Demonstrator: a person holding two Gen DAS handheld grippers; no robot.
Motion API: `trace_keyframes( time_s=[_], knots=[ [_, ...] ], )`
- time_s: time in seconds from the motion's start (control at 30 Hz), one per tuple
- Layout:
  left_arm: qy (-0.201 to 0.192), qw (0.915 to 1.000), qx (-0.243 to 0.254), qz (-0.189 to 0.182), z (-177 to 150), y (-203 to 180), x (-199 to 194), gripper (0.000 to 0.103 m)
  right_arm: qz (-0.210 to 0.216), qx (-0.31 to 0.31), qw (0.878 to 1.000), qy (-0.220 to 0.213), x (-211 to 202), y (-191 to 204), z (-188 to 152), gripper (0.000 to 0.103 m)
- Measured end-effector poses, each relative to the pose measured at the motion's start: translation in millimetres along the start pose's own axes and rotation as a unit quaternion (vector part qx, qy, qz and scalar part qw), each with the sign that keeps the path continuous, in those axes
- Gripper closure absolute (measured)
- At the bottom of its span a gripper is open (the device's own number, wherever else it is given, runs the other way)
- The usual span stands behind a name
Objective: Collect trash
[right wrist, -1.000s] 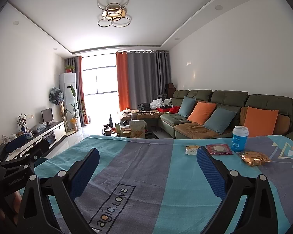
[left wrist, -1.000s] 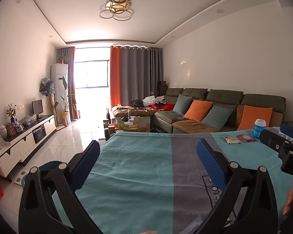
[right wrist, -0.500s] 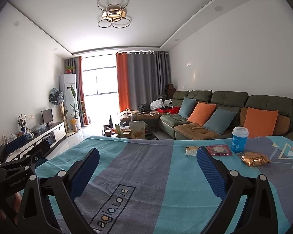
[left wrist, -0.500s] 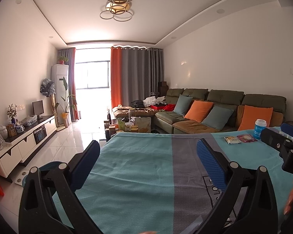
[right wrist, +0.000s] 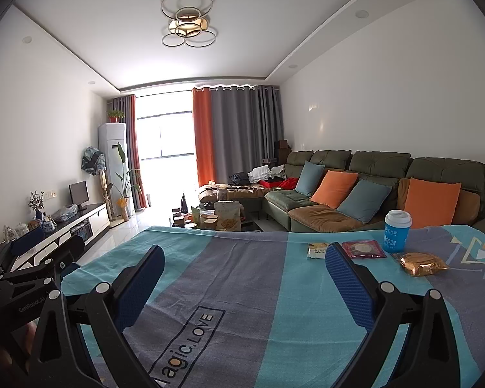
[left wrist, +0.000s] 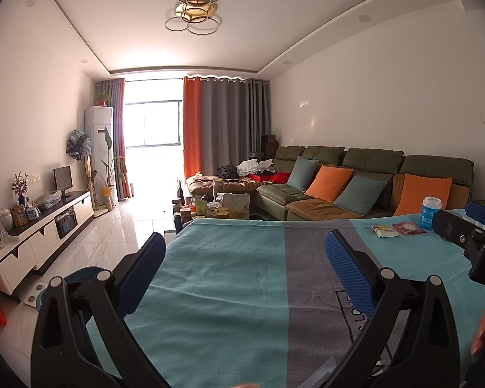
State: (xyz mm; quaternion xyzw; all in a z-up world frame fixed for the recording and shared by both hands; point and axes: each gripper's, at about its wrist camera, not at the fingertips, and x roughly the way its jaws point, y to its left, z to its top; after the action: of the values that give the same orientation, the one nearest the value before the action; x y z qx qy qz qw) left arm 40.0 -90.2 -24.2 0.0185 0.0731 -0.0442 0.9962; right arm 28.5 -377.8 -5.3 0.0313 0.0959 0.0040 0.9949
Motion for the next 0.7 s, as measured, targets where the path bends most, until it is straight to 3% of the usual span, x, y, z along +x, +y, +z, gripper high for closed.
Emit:
trace_keyframes(
  time_s=[0.7],
  knots=[
    [0.001, 1.0000, -0.002, 0.000, -0.7, 1.8, 1.6, 0.006, 0.001, 0.002, 1.000, 0.000, 0.9, -0.4, 0.2, 0.007]
  ],
)
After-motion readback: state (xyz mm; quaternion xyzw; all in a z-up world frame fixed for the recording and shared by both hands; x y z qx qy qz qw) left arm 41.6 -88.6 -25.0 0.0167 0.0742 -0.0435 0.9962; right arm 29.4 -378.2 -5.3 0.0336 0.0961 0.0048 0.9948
